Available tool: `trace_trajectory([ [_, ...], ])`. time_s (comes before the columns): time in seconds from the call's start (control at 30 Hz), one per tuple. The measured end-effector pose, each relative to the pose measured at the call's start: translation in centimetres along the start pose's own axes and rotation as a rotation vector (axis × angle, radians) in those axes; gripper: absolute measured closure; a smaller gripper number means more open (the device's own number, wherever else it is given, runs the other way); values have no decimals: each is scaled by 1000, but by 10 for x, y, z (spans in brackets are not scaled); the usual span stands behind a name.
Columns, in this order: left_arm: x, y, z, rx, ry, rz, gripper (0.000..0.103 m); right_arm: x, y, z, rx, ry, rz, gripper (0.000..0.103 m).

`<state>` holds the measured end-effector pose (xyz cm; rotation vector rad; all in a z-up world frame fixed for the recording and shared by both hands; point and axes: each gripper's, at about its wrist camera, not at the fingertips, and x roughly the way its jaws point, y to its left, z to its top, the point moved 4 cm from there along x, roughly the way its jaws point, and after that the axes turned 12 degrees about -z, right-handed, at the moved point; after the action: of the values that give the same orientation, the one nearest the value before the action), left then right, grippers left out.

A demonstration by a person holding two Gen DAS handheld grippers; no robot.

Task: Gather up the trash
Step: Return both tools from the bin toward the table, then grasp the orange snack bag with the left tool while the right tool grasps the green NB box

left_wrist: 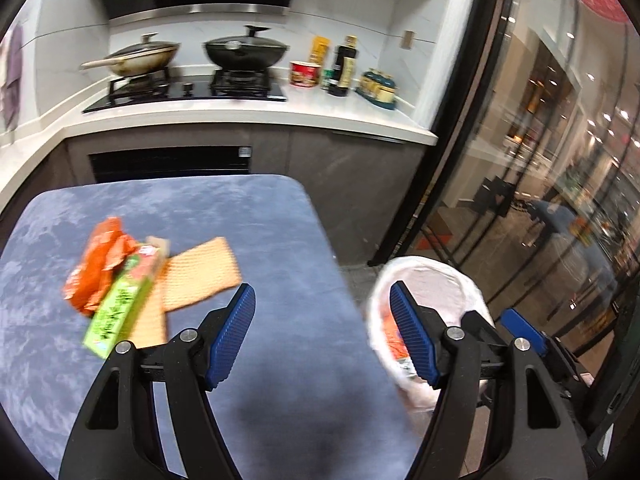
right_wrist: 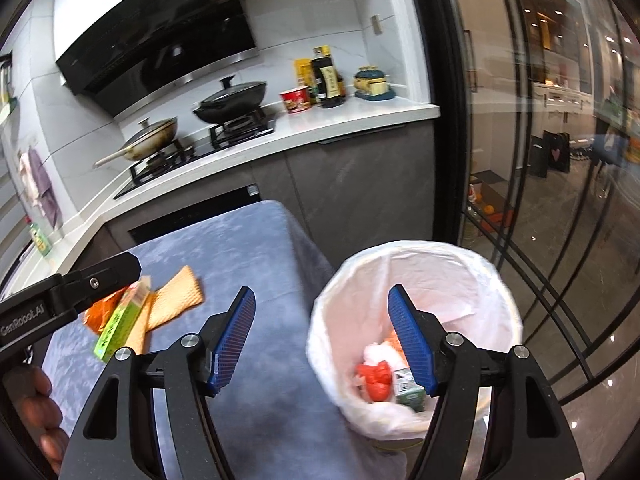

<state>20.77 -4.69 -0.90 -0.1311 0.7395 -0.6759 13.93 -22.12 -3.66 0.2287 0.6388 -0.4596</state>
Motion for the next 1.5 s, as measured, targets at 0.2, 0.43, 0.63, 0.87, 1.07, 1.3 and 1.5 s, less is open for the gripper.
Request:
trace_trajectory([
  [0.2, -24, 59, 4, -47, -31, 80, 33, 4, 47, -8, -56, 16, 40, 37],
  [0.43, -52, 134, 6, -112, -60, 173, 27, 10, 105, -24, -110, 44, 91, 37],
  [0.63, -57, 187, 0, -151, -39, 212, 27, 20, 156, -43, -159, 83, 129, 37],
  [0.87, -24, 221, -9, -133, 36, 208, 26, 31, 191, -61, -209, 125, 137, 37],
  [1.07, 4, 243, -15, -157, 79, 166, 35, 41, 210, -68, -236, 146, 128, 37],
  [1.3, 6, 255, -14, -200, 80, 95, 78, 48, 236, -77, -263, 165, 145, 37],
  [1.5, -17, 262, -11, -197, 33, 121, 91, 49, 265, -87, -290, 175, 181, 37],
])
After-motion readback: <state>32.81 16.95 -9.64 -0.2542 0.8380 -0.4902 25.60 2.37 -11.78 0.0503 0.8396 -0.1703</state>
